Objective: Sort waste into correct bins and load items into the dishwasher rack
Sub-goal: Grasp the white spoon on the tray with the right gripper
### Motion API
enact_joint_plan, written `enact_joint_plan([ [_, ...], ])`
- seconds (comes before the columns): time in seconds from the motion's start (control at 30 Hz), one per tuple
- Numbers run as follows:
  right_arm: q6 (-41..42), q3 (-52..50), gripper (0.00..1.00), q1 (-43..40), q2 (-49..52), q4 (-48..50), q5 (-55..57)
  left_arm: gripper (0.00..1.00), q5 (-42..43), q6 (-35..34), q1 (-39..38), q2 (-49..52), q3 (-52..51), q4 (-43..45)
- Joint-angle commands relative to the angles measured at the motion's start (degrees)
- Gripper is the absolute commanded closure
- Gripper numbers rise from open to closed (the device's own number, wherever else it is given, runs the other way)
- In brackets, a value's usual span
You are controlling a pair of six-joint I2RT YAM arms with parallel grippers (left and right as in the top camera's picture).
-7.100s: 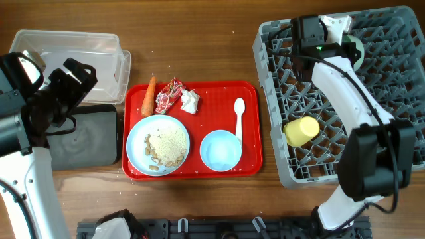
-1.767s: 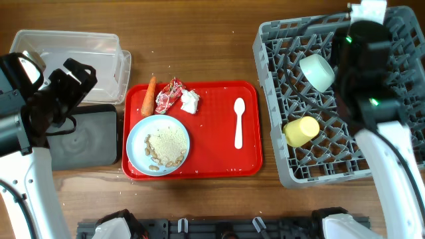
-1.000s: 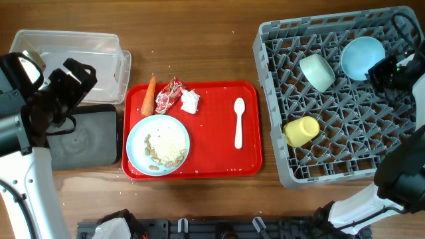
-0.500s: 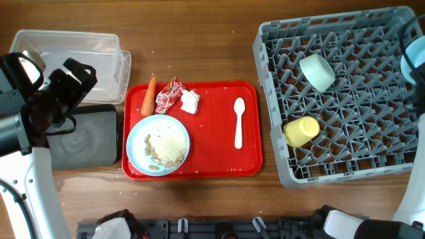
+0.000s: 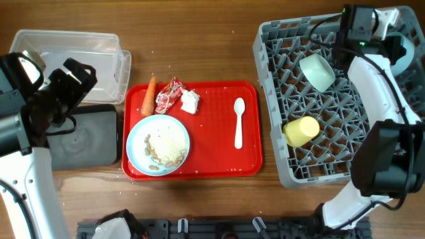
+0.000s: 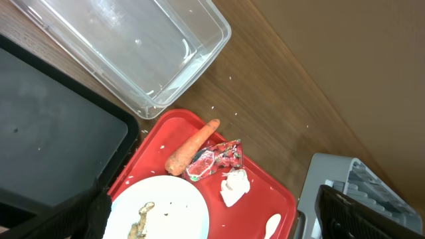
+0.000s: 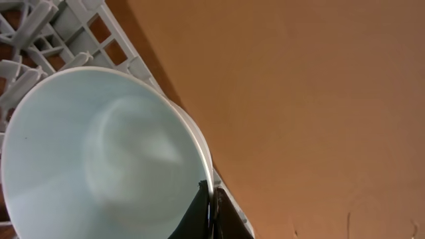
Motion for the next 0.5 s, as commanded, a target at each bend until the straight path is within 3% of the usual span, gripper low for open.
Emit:
enact_joint_plan([
  [0.0, 0.70, -2.67, 0.96, 0.63, 0.87, 0.28, 2.03, 0.00, -0.33, -0.13, 0.24, -0.13, 0.26, 0.13],
  [0.33, -1.84, -7.54, 0.96, 6.10, 0.87, 2.64, -1.16, 0.00, -0.33, -0.13, 0.24, -0.13, 0.26, 0.13],
  [0.37, -2.01, -7.54, 0.84, 6.75, 0.83, 2.12, -1.11, 0.00, -0.33, -0.13, 0.24, -0.13, 0.26, 0.13],
  [0.4, -1.40, -7.54, 0.61, 7.41, 0.48, 1.77, -1.11, 0.00, -0.33, -0.13, 0.24, -0.13, 0.26, 0.13],
  [0.43, 1.79, -7.52, 0.44, 8.33, -0.44, 1.84, -1.53, 0.00, -0.33, -0.13, 0.26, -0.13, 0.26, 0.13],
  [0.47, 2.34, -7.52, 0.38, 9.01, -1.79, 1.79, -4.72, 0.00, -0.33, -0.13, 0.24, -0.13, 0.26, 0.13],
])
